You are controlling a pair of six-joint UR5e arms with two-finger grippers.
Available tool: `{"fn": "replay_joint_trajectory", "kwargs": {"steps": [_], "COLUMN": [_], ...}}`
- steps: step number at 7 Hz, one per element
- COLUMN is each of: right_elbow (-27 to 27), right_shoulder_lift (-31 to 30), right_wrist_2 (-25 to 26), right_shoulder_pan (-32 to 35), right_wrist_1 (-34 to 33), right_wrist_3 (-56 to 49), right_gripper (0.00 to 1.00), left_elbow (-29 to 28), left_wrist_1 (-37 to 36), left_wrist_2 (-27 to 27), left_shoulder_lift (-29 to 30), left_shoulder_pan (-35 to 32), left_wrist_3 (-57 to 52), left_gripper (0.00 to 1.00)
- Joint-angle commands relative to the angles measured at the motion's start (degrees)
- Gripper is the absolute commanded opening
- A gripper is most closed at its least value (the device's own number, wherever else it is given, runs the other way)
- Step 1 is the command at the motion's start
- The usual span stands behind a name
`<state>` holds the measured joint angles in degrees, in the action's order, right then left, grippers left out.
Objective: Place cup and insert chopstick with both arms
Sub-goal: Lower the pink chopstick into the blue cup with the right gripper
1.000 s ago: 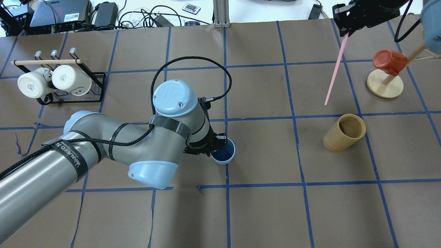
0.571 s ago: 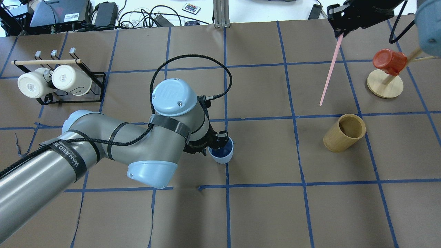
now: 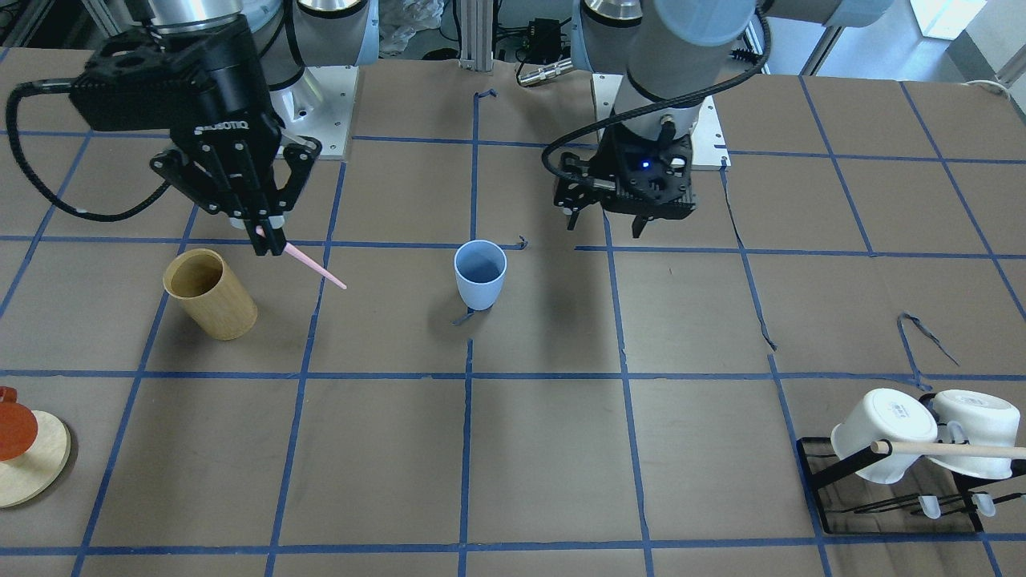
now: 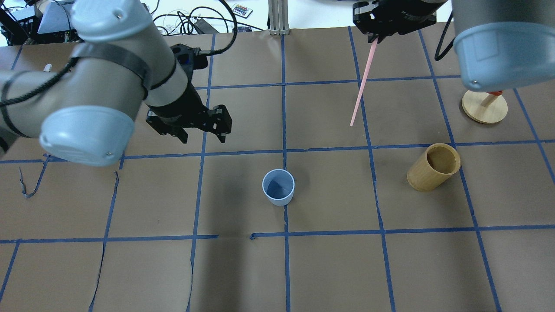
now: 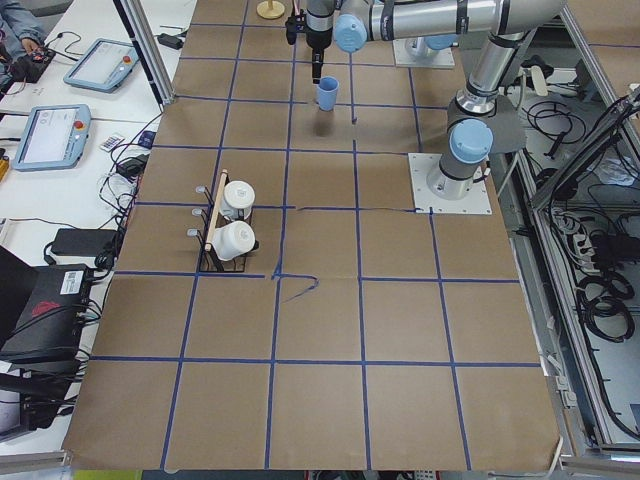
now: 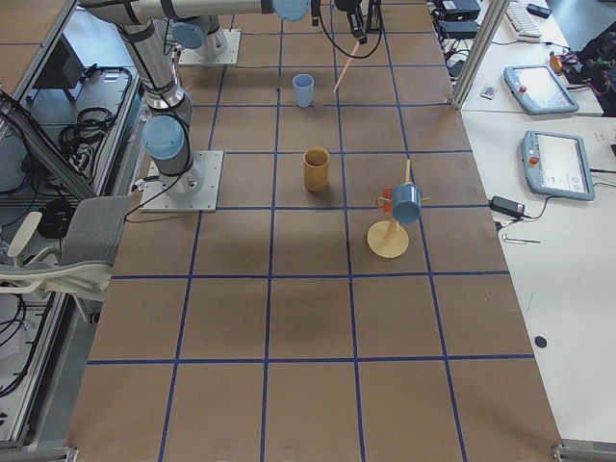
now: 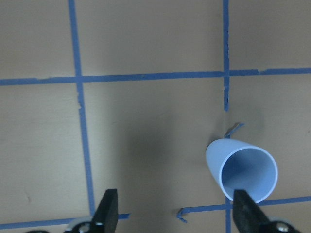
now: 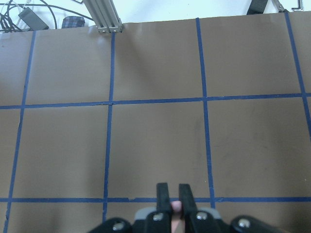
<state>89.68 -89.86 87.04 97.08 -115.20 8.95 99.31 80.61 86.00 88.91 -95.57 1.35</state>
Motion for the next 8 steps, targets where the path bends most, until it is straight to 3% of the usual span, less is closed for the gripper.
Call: {"fn": "replay_joint_trajectory", "kwargs": {"steps": [1,4,7,8], "right_elbow": [0.4,2.3,6.2,6.8], "right_shoulder_lift": [0.6,2.8,3.2,3.0], "right_wrist_2": [0.2,0.3,7.4,7.6], "right_shoulder_pan": [6.4,13.3,18.3,18.7], "right_wrist_1": [-0.8,-0.9,-4.8,-5.6], "right_wrist_3": [7.5,15.9,17.1,17.6], "right_gripper": [0.0,0.0,0.0,0.0], "left_elbow": [-2.0,-2.1,-2.3,-2.2], "left_wrist_1": [2.8,0.8,0.6,0.6], "left_wrist_2": [2.3,2.9,2.3,2.4], "left_shoulder_lift": [-2.2,-4.5,-4.3,-4.3], "left_shoulder_pan": [5.4,6.5,6.5,6.6], "left_wrist_3": [-10.0,-11.7,-11.0,-11.0], "left_gripper": [0.85,0.85,0.86,0.87]}}
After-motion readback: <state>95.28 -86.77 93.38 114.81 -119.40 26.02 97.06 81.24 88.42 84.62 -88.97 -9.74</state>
